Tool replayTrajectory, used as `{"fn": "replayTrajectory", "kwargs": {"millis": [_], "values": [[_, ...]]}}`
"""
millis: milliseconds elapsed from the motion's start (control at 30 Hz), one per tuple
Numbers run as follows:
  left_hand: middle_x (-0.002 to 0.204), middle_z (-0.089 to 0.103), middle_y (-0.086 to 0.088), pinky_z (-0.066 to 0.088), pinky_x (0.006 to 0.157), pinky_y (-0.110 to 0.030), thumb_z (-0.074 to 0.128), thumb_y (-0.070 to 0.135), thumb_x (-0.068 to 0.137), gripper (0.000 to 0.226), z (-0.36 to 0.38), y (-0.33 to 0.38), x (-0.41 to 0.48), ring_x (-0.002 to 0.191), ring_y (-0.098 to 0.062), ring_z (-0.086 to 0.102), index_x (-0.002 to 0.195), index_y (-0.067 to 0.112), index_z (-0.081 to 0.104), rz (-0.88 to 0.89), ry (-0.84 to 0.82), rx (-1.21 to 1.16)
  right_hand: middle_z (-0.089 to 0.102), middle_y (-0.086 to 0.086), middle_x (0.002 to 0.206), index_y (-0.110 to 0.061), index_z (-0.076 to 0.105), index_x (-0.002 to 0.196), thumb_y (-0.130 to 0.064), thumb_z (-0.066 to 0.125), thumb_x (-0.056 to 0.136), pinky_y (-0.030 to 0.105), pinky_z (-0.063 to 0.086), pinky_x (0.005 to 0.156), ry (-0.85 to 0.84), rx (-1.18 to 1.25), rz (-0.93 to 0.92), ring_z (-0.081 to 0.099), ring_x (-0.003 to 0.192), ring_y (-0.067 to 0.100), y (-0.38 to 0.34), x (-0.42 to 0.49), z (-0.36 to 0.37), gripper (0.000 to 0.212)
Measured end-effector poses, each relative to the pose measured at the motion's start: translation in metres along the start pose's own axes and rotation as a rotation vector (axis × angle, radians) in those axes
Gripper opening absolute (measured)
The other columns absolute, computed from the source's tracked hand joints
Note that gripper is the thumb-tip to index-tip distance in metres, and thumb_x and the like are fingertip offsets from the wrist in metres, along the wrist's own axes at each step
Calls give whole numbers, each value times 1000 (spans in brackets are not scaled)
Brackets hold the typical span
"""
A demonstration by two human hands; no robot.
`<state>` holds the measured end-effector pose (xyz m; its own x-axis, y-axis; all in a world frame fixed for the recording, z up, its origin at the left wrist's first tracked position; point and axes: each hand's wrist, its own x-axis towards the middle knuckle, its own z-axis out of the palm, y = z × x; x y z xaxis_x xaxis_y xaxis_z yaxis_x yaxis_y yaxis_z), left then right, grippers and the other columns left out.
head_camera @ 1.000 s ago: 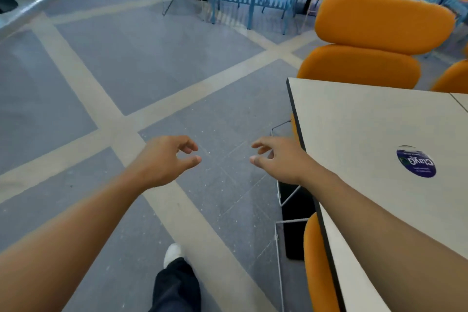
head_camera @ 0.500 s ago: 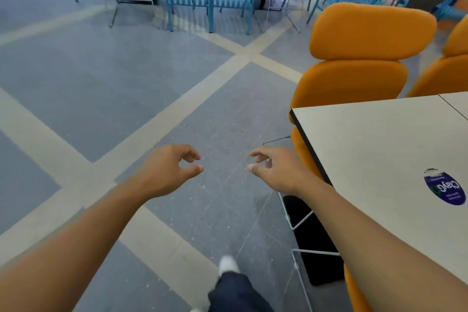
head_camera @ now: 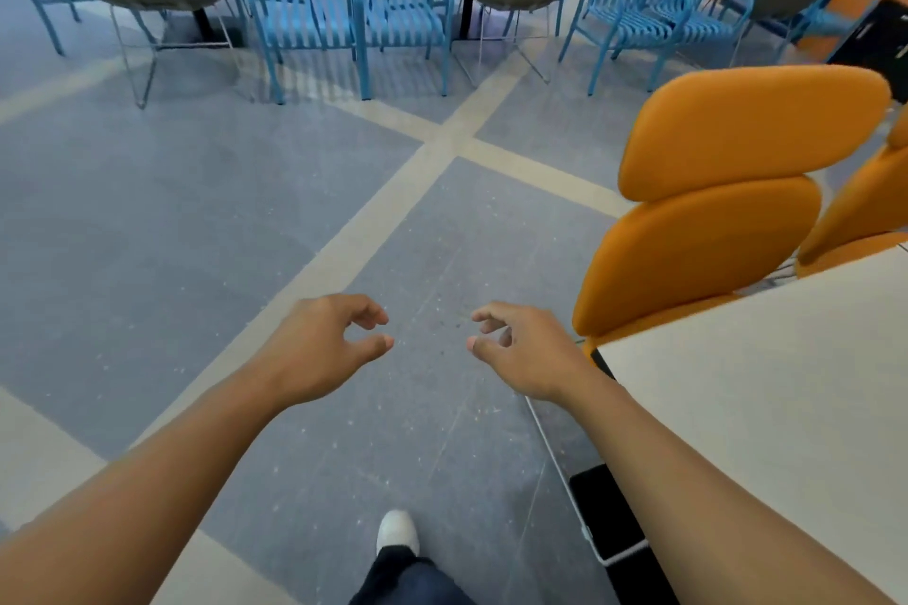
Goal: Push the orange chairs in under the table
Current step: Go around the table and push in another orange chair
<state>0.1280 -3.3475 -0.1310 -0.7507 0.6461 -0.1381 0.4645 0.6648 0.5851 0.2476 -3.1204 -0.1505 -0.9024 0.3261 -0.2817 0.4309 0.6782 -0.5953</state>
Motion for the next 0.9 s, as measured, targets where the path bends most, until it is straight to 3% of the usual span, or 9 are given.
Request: {"fn": "replayTrajectory", "kwargs": {"millis": [300, 733, 900], "values": [[112, 67, 11, 40, 84, -22, 66, 46, 85, 29, -48, 0, 173, 102, -6, 58, 109, 31, 66, 96, -56, 9, 61, -8, 126, -30, 58, 134, -46, 62, 95, 41, 49, 97, 57, 33, 68, 56, 109, 17, -15, 131, -64, 43], [112, 67, 10, 38, 82, -21, 66, 44, 85, 29, -95, -8, 435, 99, -6, 56, 110, 28, 66, 406, -224, 41, 61, -5, 123, -26, 58, 134, -42, 62, 96, 43, 48, 96, 281, 79, 376, 56, 109, 21, -10, 298, -127, 42], [114, 66, 8, 38, 84, -20, 65, 44, 86, 31, -111, 15, 529, 100, -6, 56, 112, 27, 66, 549, -341, 67, 59, -2, 132, -26, 54, 139, -39, 61, 98, 33, 46, 90, 406, 122, 482, 55, 104, 15, -23, 344, -168, 44]]}}
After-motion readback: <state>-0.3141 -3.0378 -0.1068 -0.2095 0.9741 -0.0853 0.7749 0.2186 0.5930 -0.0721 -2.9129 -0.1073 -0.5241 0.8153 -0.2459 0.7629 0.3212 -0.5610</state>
